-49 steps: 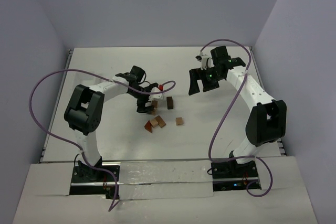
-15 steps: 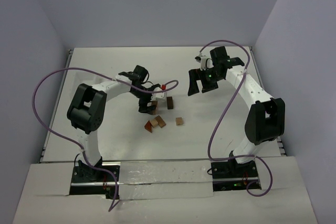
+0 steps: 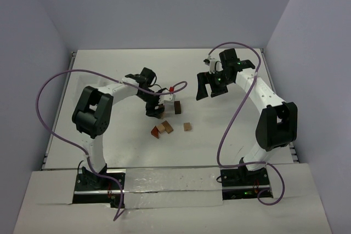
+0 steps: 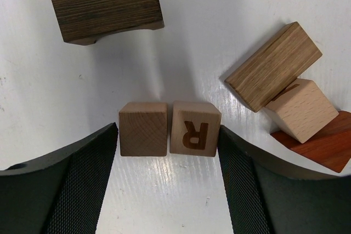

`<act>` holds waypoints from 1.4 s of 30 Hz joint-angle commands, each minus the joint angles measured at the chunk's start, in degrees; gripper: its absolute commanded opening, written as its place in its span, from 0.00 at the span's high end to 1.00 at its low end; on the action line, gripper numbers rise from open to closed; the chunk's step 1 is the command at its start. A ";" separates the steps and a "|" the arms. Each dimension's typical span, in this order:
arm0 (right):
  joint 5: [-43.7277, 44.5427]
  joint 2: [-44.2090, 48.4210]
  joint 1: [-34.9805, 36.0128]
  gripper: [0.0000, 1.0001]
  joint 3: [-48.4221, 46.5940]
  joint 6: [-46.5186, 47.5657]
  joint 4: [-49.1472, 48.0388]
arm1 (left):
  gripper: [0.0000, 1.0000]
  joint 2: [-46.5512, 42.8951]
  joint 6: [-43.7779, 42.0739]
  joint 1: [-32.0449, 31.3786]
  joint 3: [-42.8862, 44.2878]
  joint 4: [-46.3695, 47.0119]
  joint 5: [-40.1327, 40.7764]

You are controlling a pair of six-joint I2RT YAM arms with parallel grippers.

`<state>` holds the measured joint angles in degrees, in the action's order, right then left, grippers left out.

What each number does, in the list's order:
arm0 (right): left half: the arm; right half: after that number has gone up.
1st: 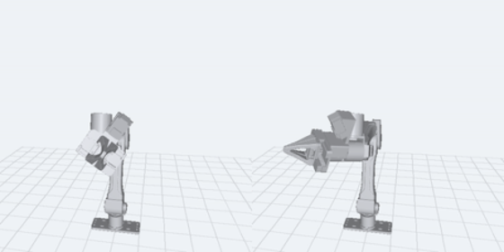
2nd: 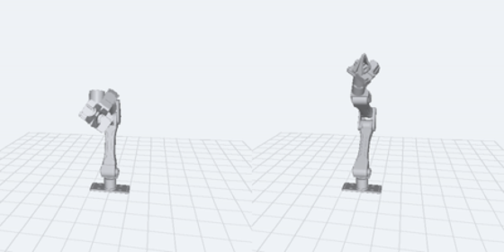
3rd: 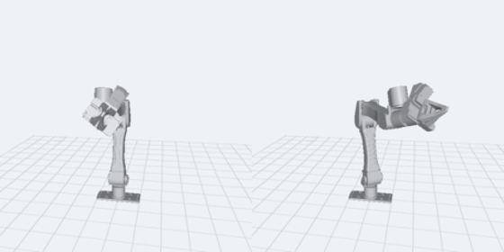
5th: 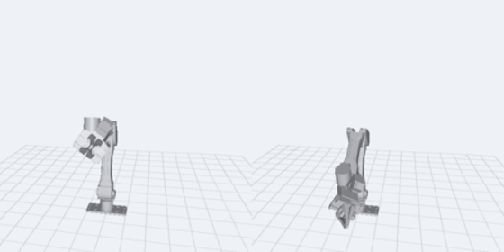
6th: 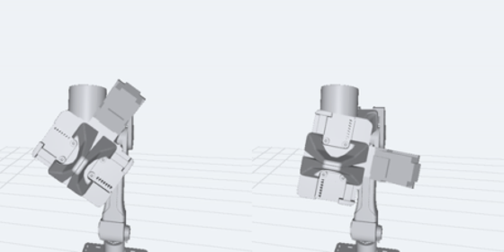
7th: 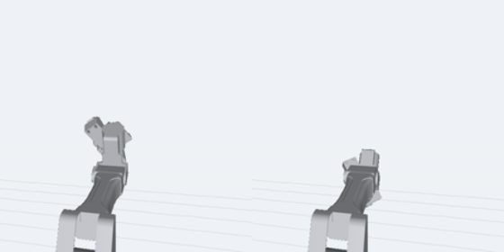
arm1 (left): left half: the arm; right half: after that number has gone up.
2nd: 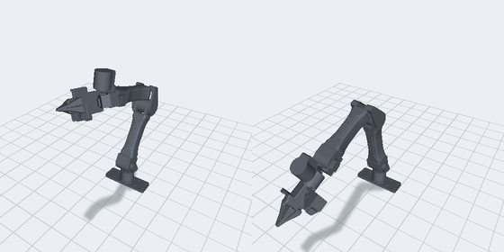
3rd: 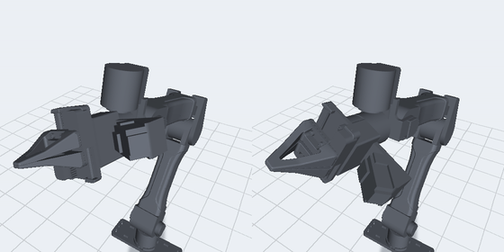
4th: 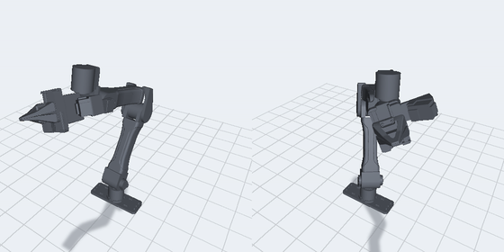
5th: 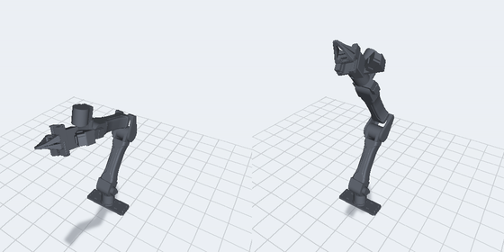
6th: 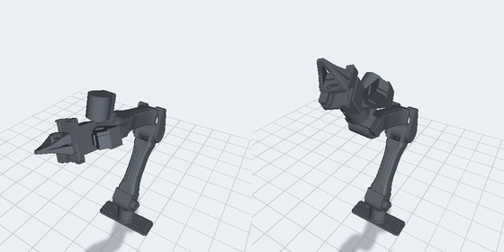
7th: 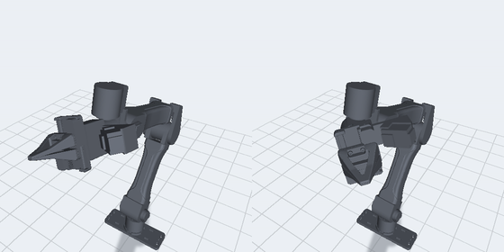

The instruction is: Build the wood block tower

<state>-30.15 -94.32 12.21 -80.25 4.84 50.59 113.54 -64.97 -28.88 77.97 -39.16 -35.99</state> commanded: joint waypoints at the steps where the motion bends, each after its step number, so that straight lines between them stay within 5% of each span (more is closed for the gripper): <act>1: -0.97 -0.25 -0.43 0.00 -2.10 0.70 0.55 | 0.22 0.20 0.88 -0.82 1.32 0.98 -0.24; 14: -0.96 0.61 -0.52 0.00 -1.93 0.63 0.62 | 0.49 -1.58 4.65 -1.01 1.69 1.28 1.99; 25: -1.97 1.64 -1.71 0.00 -2.94 1.65 1.78 | 0.63 -2.42 14.80 -3.63 11.40 -2.80 4.80; 42: -5.22 4.61 -9.90 0.00 -3.07 3.24 3.37 | 0.62 2.55 21.73 -9.22 19.61 -4.13 7.98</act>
<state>-33.09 -93.03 2.61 -81.06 7.30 53.34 114.64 -45.67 -37.02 95.38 -42.25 -27.81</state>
